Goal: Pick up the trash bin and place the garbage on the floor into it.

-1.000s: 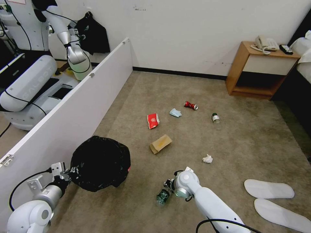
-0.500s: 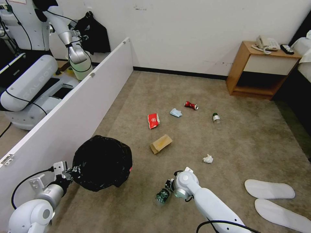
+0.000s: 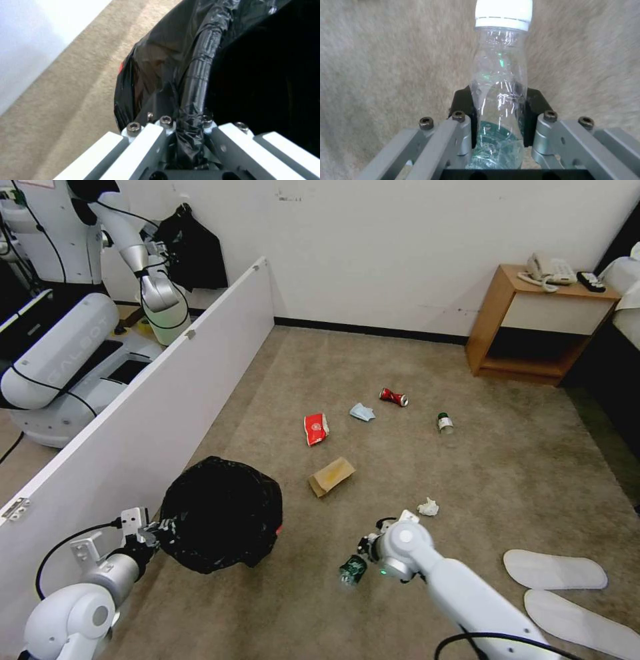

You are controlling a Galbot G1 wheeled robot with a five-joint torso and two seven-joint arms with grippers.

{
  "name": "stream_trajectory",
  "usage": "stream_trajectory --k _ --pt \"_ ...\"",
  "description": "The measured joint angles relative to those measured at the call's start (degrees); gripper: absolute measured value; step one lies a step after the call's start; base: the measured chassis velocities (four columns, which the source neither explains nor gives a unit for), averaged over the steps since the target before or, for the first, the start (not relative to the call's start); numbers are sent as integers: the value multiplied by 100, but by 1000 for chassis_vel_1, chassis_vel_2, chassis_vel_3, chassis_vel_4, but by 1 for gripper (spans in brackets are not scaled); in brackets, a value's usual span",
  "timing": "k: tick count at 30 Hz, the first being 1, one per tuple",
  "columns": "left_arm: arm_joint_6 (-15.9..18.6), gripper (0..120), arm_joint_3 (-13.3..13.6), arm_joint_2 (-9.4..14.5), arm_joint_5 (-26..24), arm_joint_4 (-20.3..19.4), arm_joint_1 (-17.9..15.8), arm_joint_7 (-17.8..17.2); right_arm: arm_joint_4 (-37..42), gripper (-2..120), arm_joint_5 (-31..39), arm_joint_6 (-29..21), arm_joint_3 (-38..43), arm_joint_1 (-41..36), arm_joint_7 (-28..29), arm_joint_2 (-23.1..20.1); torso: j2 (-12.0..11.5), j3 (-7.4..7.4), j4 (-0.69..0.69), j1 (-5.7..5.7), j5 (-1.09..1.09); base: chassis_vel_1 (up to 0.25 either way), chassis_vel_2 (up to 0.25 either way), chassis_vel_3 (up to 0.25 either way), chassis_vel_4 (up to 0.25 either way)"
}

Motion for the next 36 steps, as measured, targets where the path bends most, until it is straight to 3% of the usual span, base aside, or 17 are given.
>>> stream_trajectory --k 11,17,19,25,30,36 --pt "324 0 255 191 -557 -604 169 -302 1397 22 110 124 363 -305 119 -933 0 0 1 0 0 0 0 0 0" --pt "465 0 508 308 -960 -984 171 -636 2270 22 -41 116 1071 -784 5 -1558 1 -1 0 0 -2 0 0 0 0" --pt "503 0 625 423 -1173 -1146 116 -789 2766 22 -388 64 1761 -1306 -304 -2097 0 -1 2 0 0 0 0 0 0" --pt "529 0 921 720 -1537 -1278 -41 -917 3362 22 -821 29 2926 -2127 -684 -2757 0 -1 -4 0 -3 0 0 0 0" --pt "530 0 1060 899 -1632 -1310 -176 -936 3567 22 -1019 66 3132 -1991 -937 -3014 0 0 3 0 0 0 0 0 0" --pt "523 0 1225 1087 -1770 -1334 -495 -1015 3801 22 -1535 189 3318 -1789 -1420 -3390 1 0 0 0 -1 0 0 0 0"
